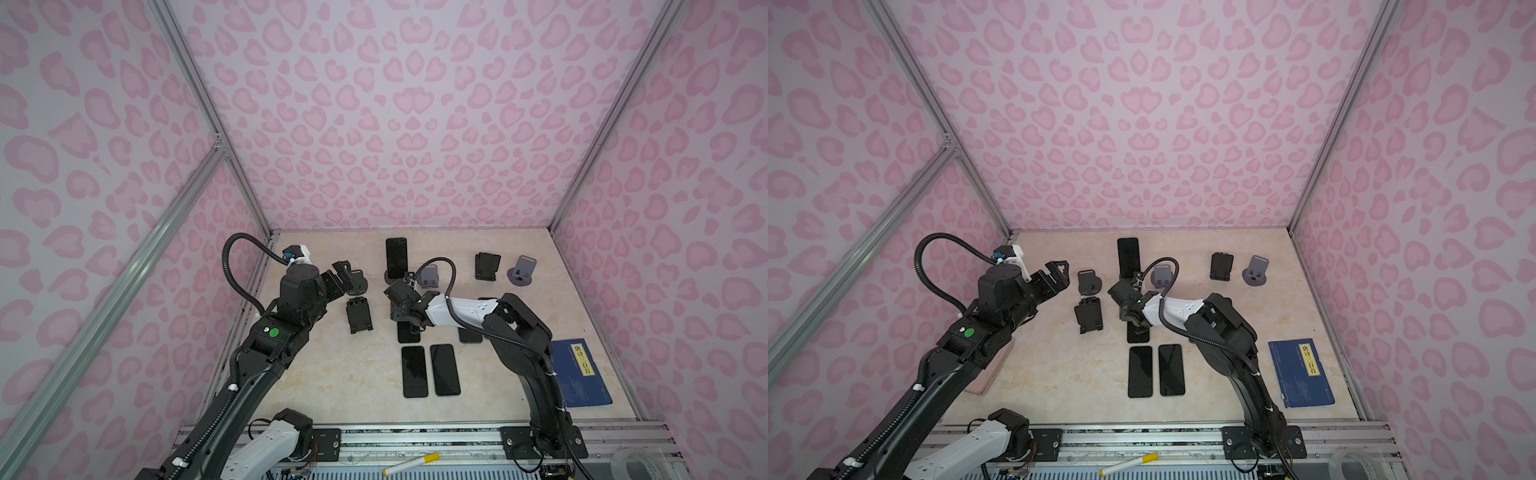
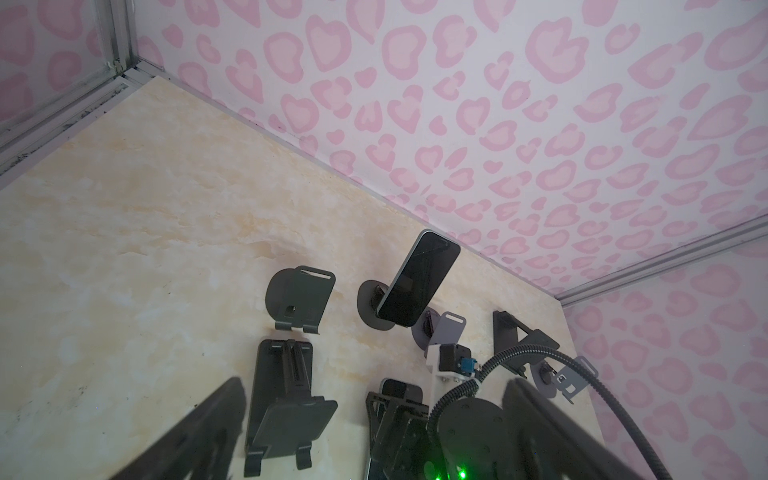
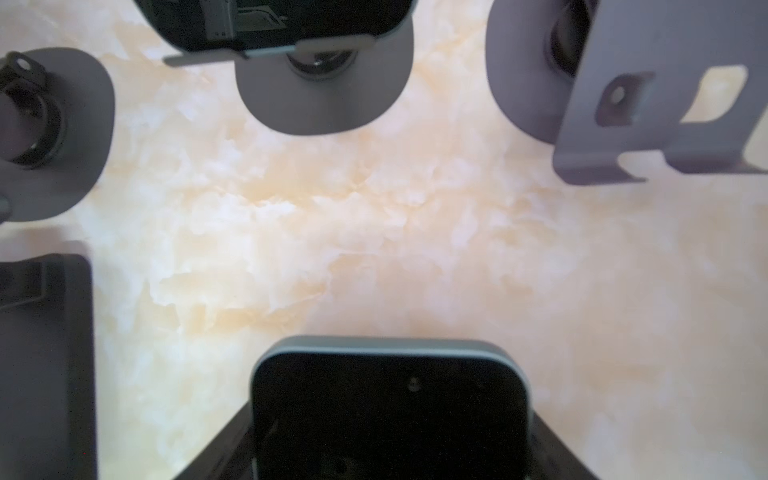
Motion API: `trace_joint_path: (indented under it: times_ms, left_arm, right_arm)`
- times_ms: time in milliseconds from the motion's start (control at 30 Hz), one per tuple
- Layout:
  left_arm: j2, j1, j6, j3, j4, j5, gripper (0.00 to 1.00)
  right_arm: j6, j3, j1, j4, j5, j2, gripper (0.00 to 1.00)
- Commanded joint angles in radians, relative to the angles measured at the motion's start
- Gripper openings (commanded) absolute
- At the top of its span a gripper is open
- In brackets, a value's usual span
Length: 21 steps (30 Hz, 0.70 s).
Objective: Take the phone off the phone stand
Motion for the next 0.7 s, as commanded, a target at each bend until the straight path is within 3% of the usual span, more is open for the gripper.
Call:
trace_joint_path:
  times_ms: [0, 667]
  left_arm:
    - [0.005, 0.002, -0.002, -0.002, 0.019, 0.001, 1.00]
    - [0.021, 0.001, -0.012, -0.002, 0.015, 0.006, 1.00]
  right_arm:
    - [0.012, 0.000, -0.001, -0.014, -0.008, 0.026, 0.68]
    - [0.061, -0.057, 0.008, 0.024, -0.054, 0.013, 0.78]
